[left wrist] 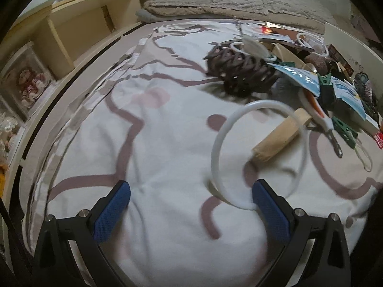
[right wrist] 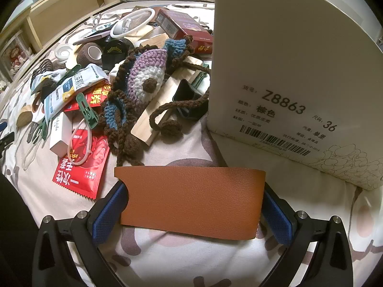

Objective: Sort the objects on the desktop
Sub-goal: 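Grasp the brown leather strip with the right tool while the left tool grasps the white ring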

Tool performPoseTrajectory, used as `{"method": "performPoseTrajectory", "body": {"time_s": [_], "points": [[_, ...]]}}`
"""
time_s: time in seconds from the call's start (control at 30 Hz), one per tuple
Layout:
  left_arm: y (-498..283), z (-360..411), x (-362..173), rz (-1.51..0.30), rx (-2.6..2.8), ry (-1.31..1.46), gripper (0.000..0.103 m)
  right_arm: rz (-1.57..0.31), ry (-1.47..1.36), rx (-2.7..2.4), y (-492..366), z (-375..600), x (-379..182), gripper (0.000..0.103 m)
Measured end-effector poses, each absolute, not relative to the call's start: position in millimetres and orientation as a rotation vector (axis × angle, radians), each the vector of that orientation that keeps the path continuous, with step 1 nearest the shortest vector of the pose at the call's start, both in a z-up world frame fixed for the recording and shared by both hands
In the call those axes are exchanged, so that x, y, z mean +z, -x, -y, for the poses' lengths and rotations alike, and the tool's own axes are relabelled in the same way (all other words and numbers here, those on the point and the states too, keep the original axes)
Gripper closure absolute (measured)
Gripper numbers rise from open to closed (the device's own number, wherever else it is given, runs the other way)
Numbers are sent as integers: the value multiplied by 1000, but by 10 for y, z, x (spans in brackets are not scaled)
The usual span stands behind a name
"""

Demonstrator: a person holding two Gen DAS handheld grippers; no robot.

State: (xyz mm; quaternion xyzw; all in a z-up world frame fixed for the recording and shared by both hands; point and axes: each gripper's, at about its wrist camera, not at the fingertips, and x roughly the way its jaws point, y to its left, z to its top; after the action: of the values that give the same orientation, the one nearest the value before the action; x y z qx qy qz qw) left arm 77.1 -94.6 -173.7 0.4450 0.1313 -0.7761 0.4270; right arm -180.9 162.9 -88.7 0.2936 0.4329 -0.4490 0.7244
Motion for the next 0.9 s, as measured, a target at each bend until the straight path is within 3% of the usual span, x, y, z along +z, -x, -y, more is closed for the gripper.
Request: {"method": "performPoseTrajectory", "body": {"time_s": [0.2, 0.57, 0.9], "points": [[-891, 1044, -1708, -332, -1903, -1109, 0, -940, -661, -976, 1840, -1632, -896, 0], [-1110, 1087, -1543, -512, -1989, -925, 0, -985, -659, -948, 1852, -1628, -907, 0], [-824, 970, -1557, -471, -2108, -951, 0, -1023, -649, -943, 1870, -1681, -916, 0]]}}
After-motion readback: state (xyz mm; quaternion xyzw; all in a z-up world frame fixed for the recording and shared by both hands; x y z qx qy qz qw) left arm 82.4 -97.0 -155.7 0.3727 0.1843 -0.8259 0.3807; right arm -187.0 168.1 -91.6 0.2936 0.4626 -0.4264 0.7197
